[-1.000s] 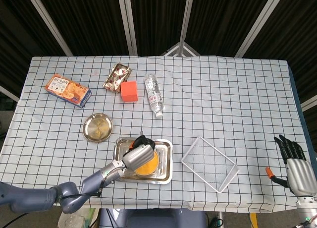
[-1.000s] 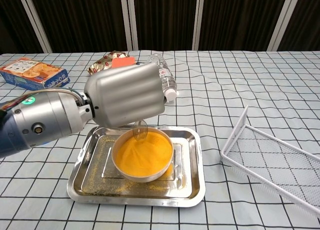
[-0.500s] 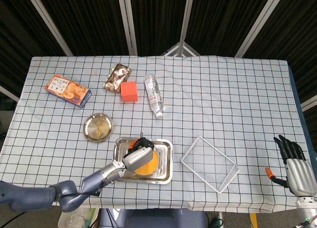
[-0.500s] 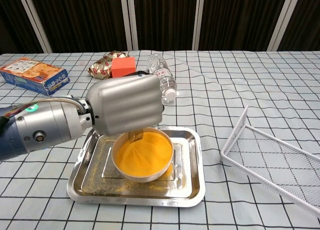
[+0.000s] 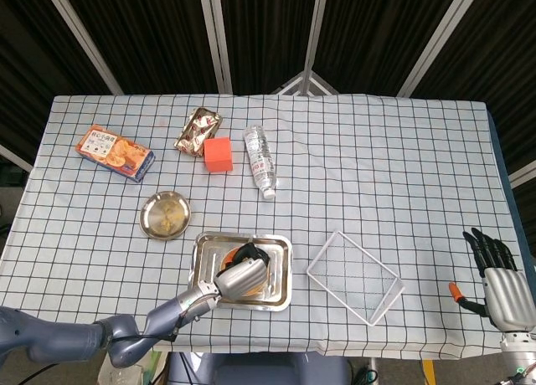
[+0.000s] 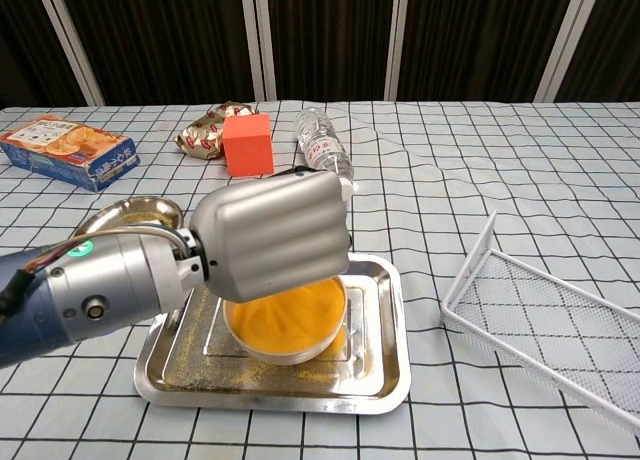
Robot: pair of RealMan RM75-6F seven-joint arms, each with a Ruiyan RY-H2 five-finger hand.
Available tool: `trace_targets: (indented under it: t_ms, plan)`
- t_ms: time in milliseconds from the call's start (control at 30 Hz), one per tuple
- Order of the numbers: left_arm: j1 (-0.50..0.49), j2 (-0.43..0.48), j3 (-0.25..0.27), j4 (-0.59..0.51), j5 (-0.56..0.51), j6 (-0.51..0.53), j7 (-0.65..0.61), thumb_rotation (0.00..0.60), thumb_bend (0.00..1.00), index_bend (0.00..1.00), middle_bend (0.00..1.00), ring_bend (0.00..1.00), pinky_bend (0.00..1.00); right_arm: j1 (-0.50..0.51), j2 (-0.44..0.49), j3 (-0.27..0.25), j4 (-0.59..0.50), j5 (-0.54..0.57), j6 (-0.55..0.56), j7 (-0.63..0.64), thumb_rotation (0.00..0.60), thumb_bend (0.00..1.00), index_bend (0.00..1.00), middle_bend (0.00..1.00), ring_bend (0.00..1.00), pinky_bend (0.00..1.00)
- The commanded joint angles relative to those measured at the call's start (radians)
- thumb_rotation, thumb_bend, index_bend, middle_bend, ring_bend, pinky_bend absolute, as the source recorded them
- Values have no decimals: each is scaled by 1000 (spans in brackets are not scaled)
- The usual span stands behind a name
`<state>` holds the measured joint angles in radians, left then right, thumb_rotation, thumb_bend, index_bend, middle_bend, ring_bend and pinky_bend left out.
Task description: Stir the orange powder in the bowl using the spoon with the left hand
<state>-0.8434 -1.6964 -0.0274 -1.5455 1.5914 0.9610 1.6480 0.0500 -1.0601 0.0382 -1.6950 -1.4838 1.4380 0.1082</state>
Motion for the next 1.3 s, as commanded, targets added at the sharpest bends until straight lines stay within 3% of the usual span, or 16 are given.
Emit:
trace_targets:
  t_ms: [33, 833, 1300]
  plan:
    - [5, -14, -2, -2, -1, 6, -1, 600, 805, 837, 1000, 924, 961, 0, 0, 0, 0, 0, 0, 0, 600, 360, 0, 0, 0, 0]
    - [4, -19, -33, -66, -6, 17, 23, 600, 805, 837, 1000, 924, 961, 0, 1, 1, -1, 3, -1, 1, 600, 360, 0, 0, 0, 0]
    - [35, 99, -17, -126, 17, 52, -9, 600, 805, 837, 1000, 925, 961, 0, 0, 1, -1, 5, -3, -4, 600, 360, 0, 0, 0, 0]
